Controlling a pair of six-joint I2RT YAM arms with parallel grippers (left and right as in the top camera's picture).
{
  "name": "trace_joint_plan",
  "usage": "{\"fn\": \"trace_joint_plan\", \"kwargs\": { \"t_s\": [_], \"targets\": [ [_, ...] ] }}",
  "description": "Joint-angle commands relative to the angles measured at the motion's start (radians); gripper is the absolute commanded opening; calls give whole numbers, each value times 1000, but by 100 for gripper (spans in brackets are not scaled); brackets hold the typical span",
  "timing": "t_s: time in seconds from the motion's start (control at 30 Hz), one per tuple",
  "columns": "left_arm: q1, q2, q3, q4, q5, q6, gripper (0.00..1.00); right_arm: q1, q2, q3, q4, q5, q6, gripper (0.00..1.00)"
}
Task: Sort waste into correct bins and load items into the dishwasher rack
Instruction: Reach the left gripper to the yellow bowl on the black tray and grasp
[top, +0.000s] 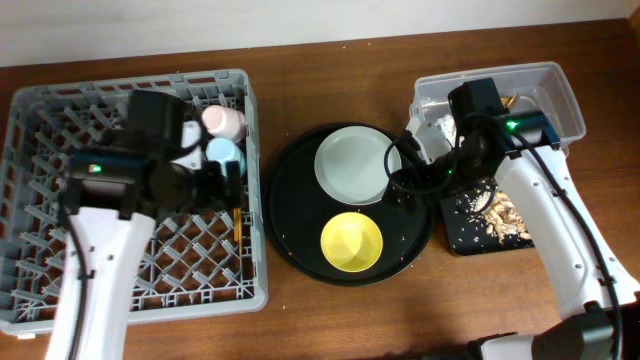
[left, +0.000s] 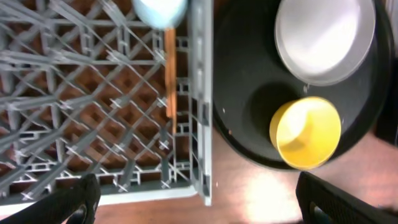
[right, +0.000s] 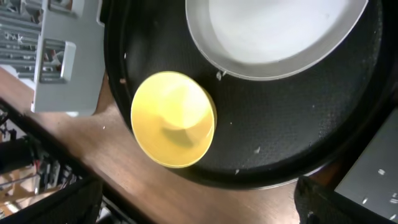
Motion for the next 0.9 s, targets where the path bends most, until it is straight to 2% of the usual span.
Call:
{"fn": "trace_joint_plan", "kwargs": {
  "t_s": [0.0,0.1,0.33,0.47,0.6,0.67,0.73,0.87],
  "targets": [
    [-113,3,-62,20,38,8,99,-26,0,12,50,50,18,99],
    [-266,3,-120,115,40,8,99,-154,0,70,47,68,111,99],
    [-624,40,-234,459,39,-20,98,-574,1,114,35,100,114,99],
    [-755,125,-240,557,26,-23,92,-702,1,114,35,113,113,99],
    [-821,253,-240,584,-63,-23,79,-764,1,114,35,113,114,99],
    [-825,320,-240,587,-109,-23,63,-764,1,114,34,113,113,99],
    [-824,372,-240,599,-133,-23,50,-763,1,114,35,113,113,99],
    [-824,475,-240,641,-138,-72,45,-763,1,114,35,113,114,99]
  ]
}}
